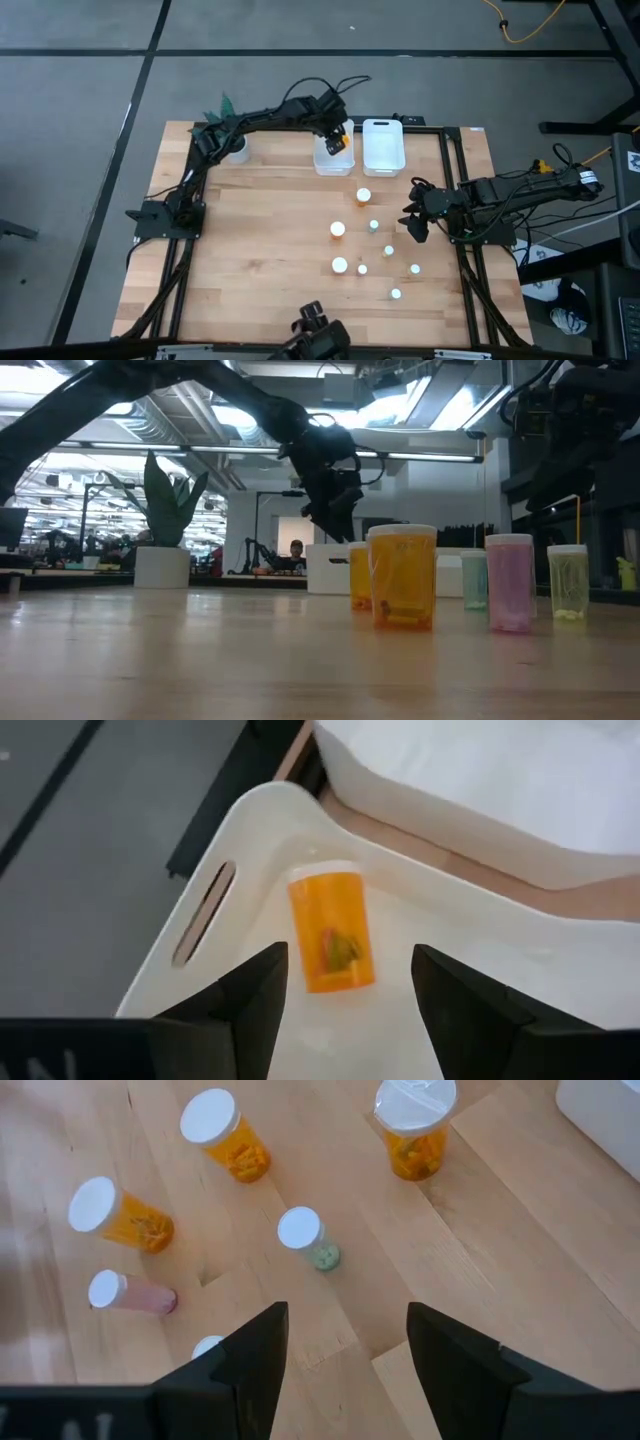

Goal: Pick and place medicine bottles into bin by pill shape (circle, oval)
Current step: Put the big orange capsule bottle into the right white bin

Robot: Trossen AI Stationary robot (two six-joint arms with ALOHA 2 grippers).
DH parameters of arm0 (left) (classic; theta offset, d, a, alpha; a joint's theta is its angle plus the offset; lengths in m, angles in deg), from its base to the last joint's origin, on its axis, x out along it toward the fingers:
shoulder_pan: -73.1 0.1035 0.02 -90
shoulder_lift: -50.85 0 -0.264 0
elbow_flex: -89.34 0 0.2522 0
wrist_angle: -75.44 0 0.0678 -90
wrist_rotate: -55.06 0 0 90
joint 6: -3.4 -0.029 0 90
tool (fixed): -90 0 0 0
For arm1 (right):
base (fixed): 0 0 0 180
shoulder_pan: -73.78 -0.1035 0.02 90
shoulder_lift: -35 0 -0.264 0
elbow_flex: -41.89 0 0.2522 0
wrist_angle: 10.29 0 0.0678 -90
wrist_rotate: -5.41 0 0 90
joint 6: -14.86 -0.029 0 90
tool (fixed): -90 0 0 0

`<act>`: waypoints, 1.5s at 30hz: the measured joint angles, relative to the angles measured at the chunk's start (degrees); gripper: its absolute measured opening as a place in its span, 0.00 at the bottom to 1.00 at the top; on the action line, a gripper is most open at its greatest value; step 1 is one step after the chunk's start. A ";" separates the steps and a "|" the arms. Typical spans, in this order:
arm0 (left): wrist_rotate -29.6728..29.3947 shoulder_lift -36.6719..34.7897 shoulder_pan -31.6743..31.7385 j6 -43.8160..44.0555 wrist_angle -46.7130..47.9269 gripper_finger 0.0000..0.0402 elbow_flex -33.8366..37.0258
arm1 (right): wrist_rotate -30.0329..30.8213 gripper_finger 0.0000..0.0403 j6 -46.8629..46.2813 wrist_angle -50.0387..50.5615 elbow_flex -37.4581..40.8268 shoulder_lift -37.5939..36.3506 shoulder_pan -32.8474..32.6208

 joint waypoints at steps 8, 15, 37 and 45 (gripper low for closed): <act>0.51 1.94 0.00 -0.91 -0.12 0.56 0.00 | 0.00 0.51 -0.04 0.00 0.00 0.01 0.00; 0.43 2.26 0.08 -0.35 0.30 0.63 0.00 | 0.00 0.51 -0.04 0.00 0.00 0.02 0.00; -1.60 3.22 1.00 3.16 -1.88 0.74 0.01 | 0.00 0.51 -0.07 -0.02 0.00 0.02 0.01; 0.53 5.21 0.68 3.03 -3.06 0.74 0.03 | 0.00 0.51 -0.07 0.00 0.00 0.02 0.00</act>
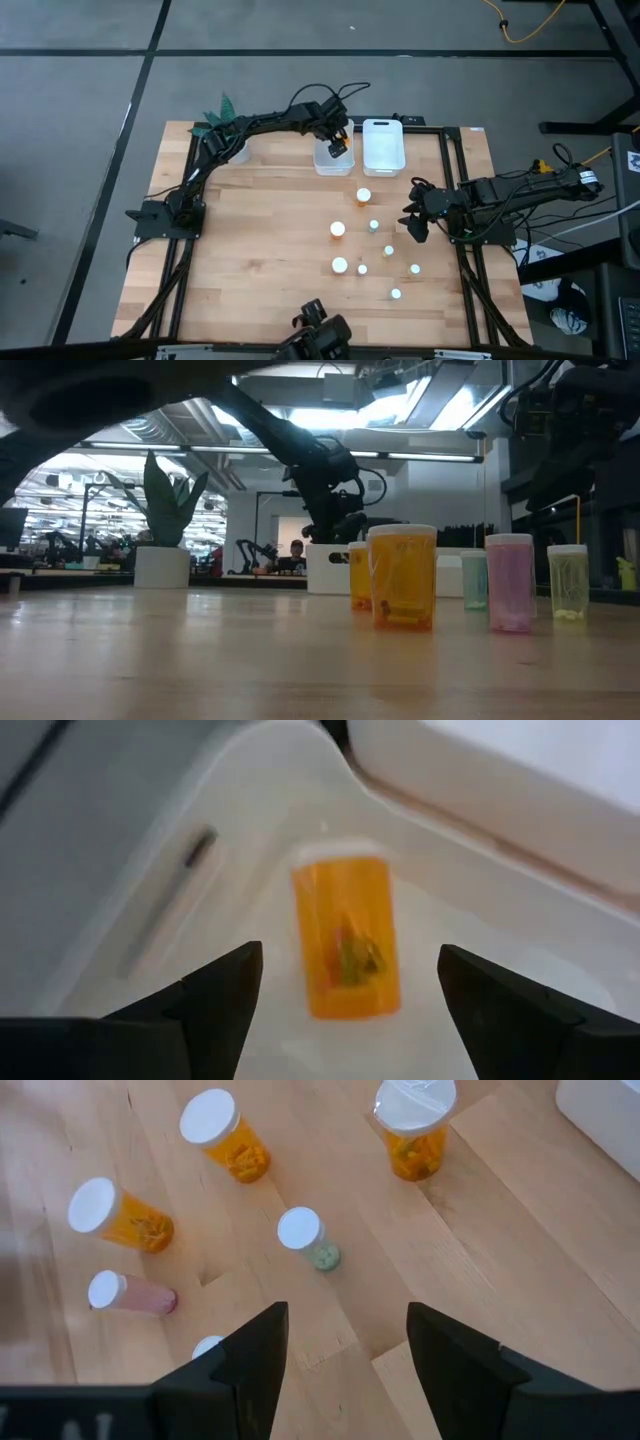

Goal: Pick and place medicine bottles into bin by pill shape (circle, oval)
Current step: Put the big orange capsule bottle into the right white bin

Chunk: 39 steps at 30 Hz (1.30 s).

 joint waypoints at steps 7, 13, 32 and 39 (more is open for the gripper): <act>1.04 -0.01 0.09 0.23 1.00 0.73 0.01 | 0.00 0.51 0.01 0.00 0.00 -0.02 0.00; 2.79 0.64 0.20 0.81 2.27 0.73 0.01 | 0.00 0.51 0.00 0.00 0.00 -0.02 0.00; 4.48 1.19 0.56 4.40 4.82 0.69 -0.01 | 0.00 0.51 0.11 0.00 0.00 -0.02 0.00; 4.45 1.19 0.41 4.20 4.92 0.61 -0.01 | 0.00 0.51 0.17 0.00 0.00 -0.02 0.00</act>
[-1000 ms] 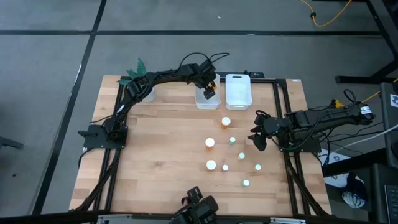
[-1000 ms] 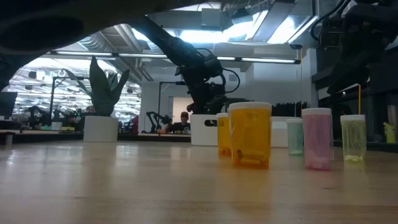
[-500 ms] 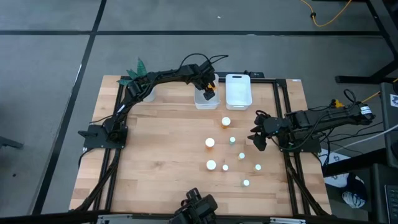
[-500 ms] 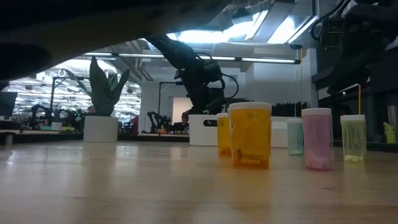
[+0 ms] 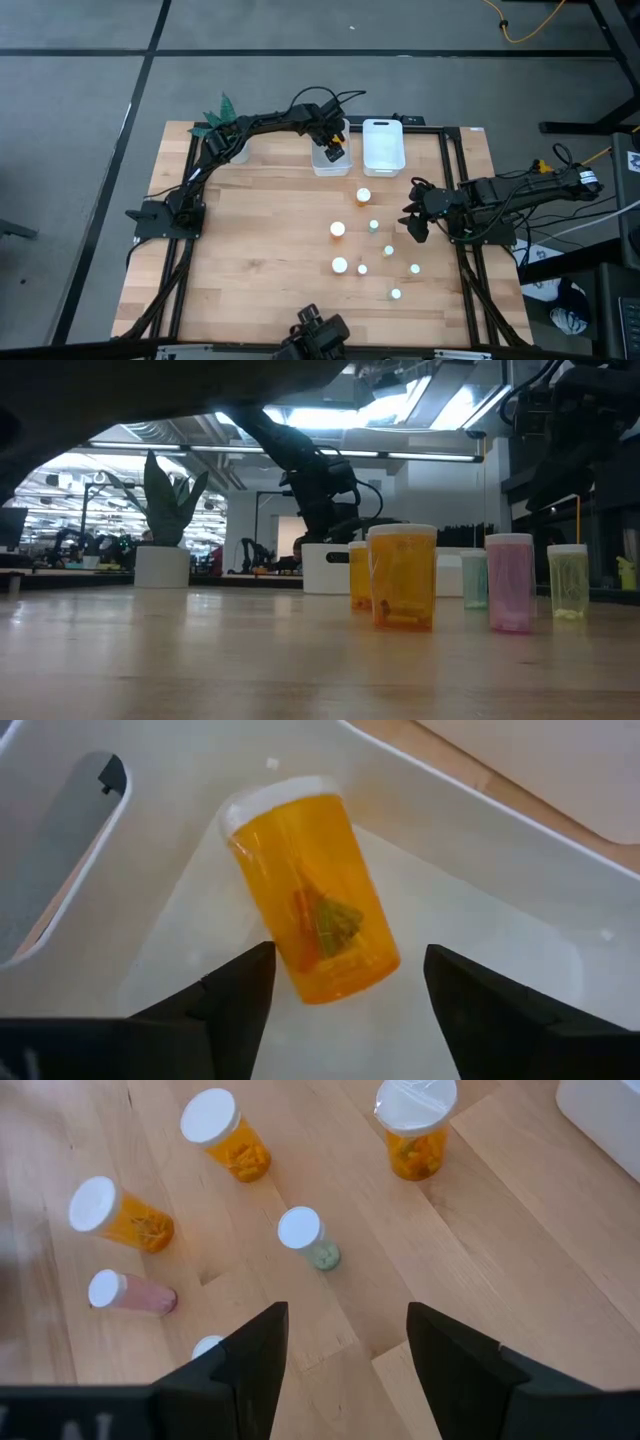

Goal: Pick and place medicine bottles into bin by pill shape (circle, oval)
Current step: Put the big orange capsule bottle into the right white bin

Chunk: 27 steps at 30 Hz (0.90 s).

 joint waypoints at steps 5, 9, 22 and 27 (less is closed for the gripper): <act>0.05 0.00 -0.13 -2.67 3.15 0.54 0.00 | 0.00 0.51 0.00 0.00 0.00 0.00 0.00; -2.20 0.00 -0.17 -2.99 7.30 0.50 0.00 | 0.00 0.51 0.00 0.00 0.00 0.00 0.00; -2.91 -1.93 -0.30 -4.93 11.28 0.50 0.02 | -0.02 0.51 -0.02 0.04 0.00 0.02 0.00; -3.32 -4.74 -0.95 -5.78 9.74 0.51 0.02 | -0.02 0.51 -0.07 0.26 0.02 0.03 -0.02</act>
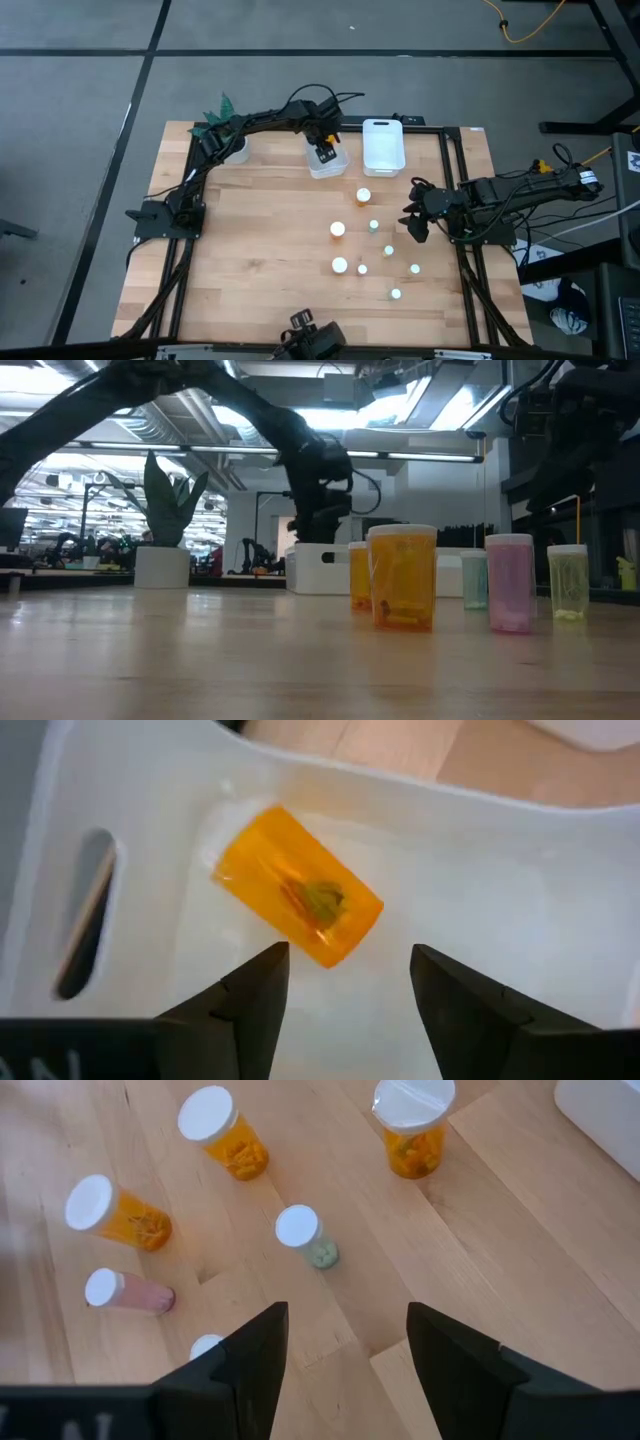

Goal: Pick and place medicine bottles into bin by pill shape (circle, oval)
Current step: Put the big orange capsule bottle into the right white bin

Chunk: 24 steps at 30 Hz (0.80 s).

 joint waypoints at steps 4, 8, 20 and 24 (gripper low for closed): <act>-1.06 -2.23 -1.49 -0.12 4.21 0.51 -0.01 | 0.00 0.51 -0.04 0.00 0.00 -0.01 0.00; -3.46 -2.30 -3.16 -2.87 7.11 0.50 -0.04 | 0.00 0.51 -0.07 0.00 0.00 -0.01 0.00; -9.46 -1.80 -4.62 -3.67 19.36 0.49 -0.02 | 0.00 0.51 -0.50 -0.07 0.00 -0.01 -0.02; -9.84 -1.81 -3.89 -2.59 20.74 0.49 -0.02 | 0.00 0.51 -0.37 -0.07 0.00 -0.01 -0.02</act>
